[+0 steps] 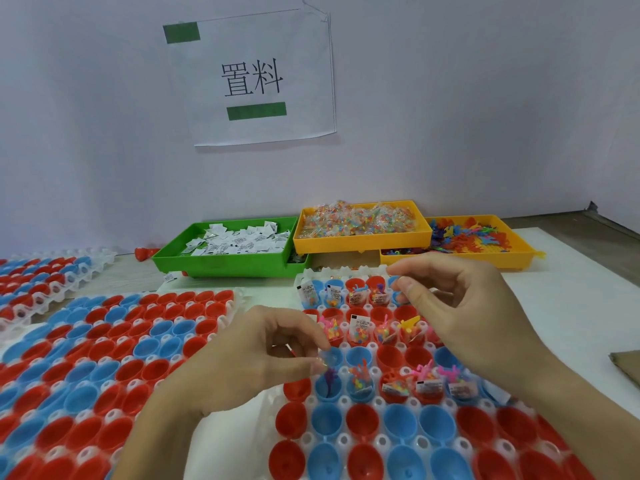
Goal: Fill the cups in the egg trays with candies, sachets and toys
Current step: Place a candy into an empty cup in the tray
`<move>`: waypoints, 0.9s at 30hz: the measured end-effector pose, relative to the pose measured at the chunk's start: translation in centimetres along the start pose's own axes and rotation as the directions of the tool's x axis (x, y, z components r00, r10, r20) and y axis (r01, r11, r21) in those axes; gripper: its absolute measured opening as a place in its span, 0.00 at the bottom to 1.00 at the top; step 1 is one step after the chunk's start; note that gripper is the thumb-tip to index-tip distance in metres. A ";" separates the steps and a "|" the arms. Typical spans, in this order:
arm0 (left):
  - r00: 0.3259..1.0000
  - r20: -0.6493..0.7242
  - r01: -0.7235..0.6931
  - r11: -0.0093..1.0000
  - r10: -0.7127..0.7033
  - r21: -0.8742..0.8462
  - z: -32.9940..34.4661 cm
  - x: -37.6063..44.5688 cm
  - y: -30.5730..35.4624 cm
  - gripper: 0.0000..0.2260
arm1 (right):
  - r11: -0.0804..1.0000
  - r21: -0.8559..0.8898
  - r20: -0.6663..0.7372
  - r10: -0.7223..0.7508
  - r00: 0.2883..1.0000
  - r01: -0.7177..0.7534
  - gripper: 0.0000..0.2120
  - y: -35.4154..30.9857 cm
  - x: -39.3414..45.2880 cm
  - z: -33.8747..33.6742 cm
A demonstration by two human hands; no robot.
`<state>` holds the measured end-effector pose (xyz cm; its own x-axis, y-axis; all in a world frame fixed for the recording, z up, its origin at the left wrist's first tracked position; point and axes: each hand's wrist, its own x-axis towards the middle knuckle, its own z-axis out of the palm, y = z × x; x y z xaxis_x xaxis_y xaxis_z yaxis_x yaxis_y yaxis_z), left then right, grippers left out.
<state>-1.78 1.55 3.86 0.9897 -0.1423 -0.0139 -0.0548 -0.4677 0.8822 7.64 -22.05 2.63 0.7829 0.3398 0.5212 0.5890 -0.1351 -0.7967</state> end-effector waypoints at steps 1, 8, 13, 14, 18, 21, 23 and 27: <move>1.000 0.004 0.013 1.000 -0.013 -0.004 0.1 0.0 0.1 0.05 | 1.000 -0.003 0.000 -0.001 1.000 0.001 0.08 0.0 0.0 0.0; 0.999 0.011 0.043 0.996 -0.044 0.080 0.3 0.2 0.2 0.05 | 1.000 -0.013 0.000 -0.015 1.000 0.015 0.10 0.0 0.0 0.0; 0.999 0.002 0.033 0.982 -0.034 0.188 0.4 0.4 0.0 0.06 | 0.999 -0.035 0.002 -0.024 1.000 0.024 0.10 0.0 -0.1 0.0; 0.999 0.007 0.030 0.980 -0.032 0.198 0.5 0.4 0.0 0.06 | 0.999 -0.036 0.001 -0.023 1.000 0.023 0.10 0.0 -0.1 0.0; 0.999 0.020 0.027 0.975 -0.032 0.221 0.5 0.4 0.0 0.06 | 0.999 -0.037 -0.004 -0.019 1.000 0.018 0.09 0.0 0.0 -0.1; 0.999 0.013 0.041 0.965 -0.045 0.258 0.9 0.5 0.0 0.07 | 0.999 -0.038 -0.006 -0.020 1.000 0.020 0.09 0.0 0.0 -0.1; 0.999 0.011 0.038 0.958 -0.042 0.284 1.1 0.6 0.0 0.07 | 0.999 -0.036 -0.008 -0.024 1.000 0.024 0.09 0.0 -0.1 -0.1; 0.999 -0.007 0.040 0.951 -0.039 0.306 1.4 0.7 0.1 0.06 | 0.998 -0.043 -0.008 -0.035 0.999 0.035 0.09 0.1 0.0 -0.1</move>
<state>-1.24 0.22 3.30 0.9921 -0.1174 -0.0452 -0.0533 -0.7171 0.6949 7.68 -22.16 2.60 0.7630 0.3373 0.5514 0.6242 -0.1630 -0.7641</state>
